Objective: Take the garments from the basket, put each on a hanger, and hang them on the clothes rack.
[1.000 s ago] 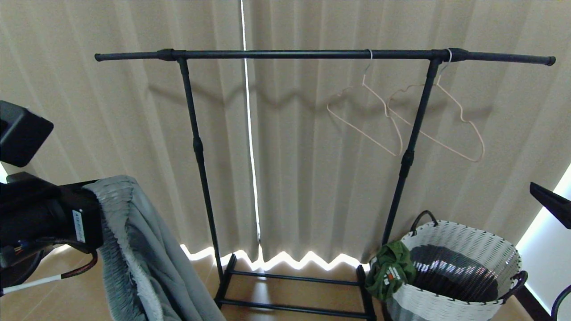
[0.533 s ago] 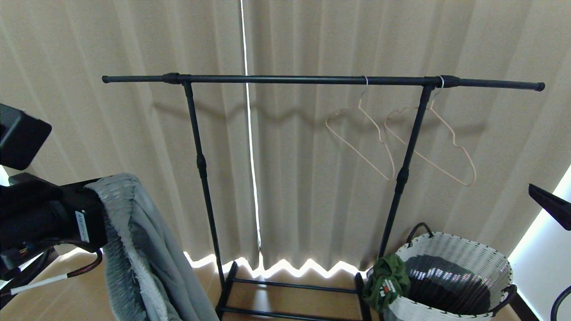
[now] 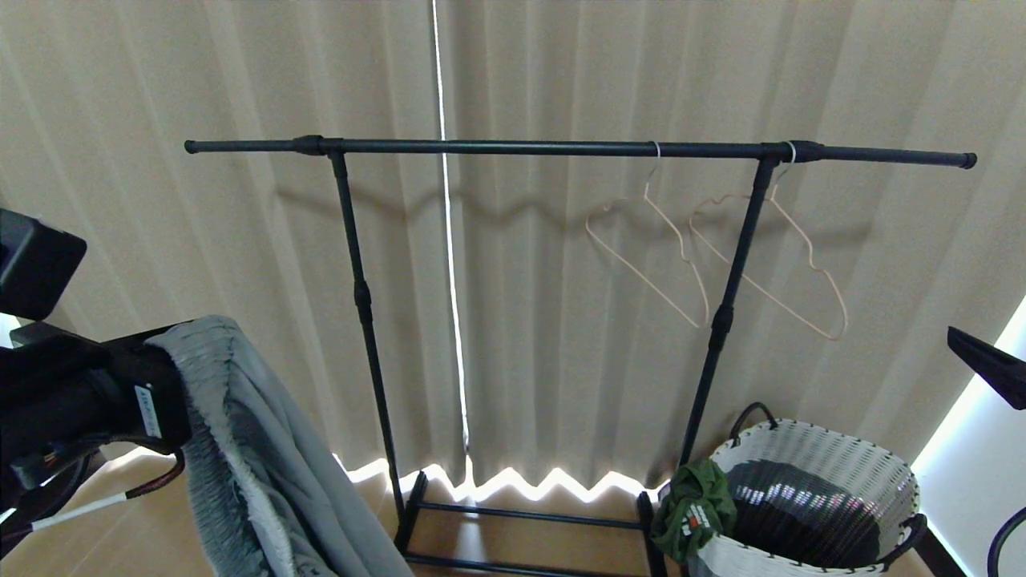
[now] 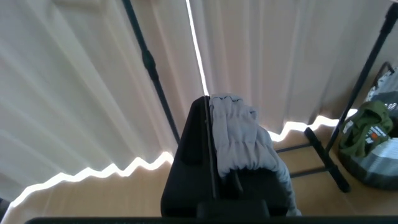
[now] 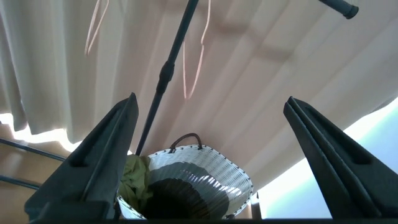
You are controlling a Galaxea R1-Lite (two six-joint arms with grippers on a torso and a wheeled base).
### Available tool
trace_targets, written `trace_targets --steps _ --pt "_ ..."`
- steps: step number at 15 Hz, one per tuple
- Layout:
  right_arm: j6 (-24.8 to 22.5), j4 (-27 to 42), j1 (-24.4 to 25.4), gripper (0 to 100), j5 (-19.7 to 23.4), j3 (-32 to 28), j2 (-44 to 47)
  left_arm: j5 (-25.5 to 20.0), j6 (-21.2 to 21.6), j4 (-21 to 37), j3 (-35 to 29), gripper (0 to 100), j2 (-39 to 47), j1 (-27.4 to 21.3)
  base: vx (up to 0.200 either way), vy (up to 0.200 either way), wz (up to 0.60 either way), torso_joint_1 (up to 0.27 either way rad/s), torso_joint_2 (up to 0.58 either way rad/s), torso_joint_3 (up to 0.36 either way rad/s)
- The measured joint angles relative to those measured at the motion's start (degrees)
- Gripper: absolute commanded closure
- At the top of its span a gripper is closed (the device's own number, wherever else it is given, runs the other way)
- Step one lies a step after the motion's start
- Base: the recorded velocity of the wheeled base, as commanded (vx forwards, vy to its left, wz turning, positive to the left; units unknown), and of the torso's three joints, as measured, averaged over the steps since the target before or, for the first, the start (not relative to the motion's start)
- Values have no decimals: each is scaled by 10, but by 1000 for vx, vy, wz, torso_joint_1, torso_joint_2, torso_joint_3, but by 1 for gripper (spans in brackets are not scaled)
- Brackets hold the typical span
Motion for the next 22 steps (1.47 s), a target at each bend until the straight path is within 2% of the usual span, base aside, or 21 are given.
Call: trace_targets --steps 6,13,18,22 --pt "0 0 0 0 0 -1 9 0 0 0 -1 100 -2 5 0 0 0 0 0 0" --pt "1 0 0 0 0 -3 17 1 3 0 -2 100 -4 8 0 -200 0 4 2 0" --pt "2 1 0 0 3 -4 19 0 3 -21 0 100 -3 9 0 0 0 0 0 0" --pt "6 4 0 0 49 -4 20 0 -2 -21 3 100 -1 9 0 0 0 0 0 0"
